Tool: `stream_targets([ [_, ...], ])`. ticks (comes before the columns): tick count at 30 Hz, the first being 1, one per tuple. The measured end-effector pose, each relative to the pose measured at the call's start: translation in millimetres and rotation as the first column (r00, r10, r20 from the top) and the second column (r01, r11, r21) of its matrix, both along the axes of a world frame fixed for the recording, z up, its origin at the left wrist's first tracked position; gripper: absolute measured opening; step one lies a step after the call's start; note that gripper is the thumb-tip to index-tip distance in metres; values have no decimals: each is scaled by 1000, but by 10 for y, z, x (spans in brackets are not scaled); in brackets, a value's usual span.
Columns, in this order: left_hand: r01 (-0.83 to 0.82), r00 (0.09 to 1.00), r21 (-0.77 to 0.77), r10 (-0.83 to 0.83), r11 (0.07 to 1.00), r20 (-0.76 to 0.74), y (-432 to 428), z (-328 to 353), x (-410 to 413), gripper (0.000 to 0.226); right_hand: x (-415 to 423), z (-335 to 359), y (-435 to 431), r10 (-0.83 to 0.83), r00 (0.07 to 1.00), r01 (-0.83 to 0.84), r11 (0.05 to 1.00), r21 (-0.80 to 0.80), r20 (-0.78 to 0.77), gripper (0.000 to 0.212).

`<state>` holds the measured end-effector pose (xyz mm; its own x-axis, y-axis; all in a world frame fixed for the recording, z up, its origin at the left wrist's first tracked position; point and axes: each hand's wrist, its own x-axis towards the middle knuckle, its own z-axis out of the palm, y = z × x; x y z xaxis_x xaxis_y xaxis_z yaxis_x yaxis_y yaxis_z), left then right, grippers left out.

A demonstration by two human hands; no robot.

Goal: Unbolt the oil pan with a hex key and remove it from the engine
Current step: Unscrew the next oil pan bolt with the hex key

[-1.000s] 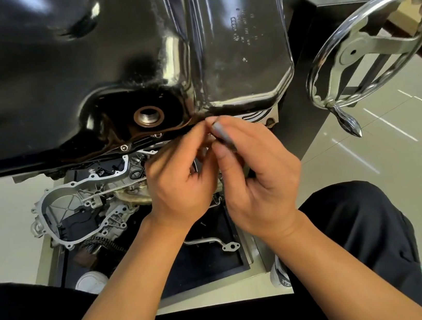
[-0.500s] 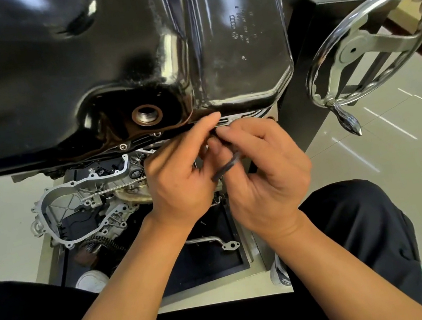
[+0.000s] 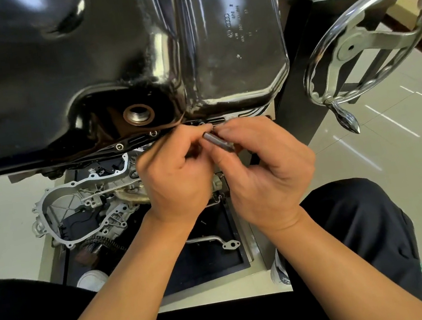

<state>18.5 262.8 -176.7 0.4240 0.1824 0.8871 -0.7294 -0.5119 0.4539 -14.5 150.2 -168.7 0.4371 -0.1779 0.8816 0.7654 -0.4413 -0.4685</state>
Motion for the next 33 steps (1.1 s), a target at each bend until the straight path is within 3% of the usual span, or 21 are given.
stream_targets([
  [7,-8,987,53,16,999,-159,42,-187,33,38,-28,-63,12,31,998,-35,997,-66,-63,18],
  [12,-28,964,83,49,996,-262,30,-238,94,34,-29,-27,19,82,988,-93,993,-76,-131,21],
  [15,7,958,58,9,998,-287,52,-237,113,15,-21,-16,44,66,991,-72,996,-52,-118,21],
  [20,11,973,-3,-11,1000,-232,20,-206,156,12,11,0,111,122,987,-110,987,114,-106,26],
  [33,-18,986,-8,17,1000,-167,-21,-197,165,16,55,15,-11,61,995,-66,996,-52,-83,26],
])
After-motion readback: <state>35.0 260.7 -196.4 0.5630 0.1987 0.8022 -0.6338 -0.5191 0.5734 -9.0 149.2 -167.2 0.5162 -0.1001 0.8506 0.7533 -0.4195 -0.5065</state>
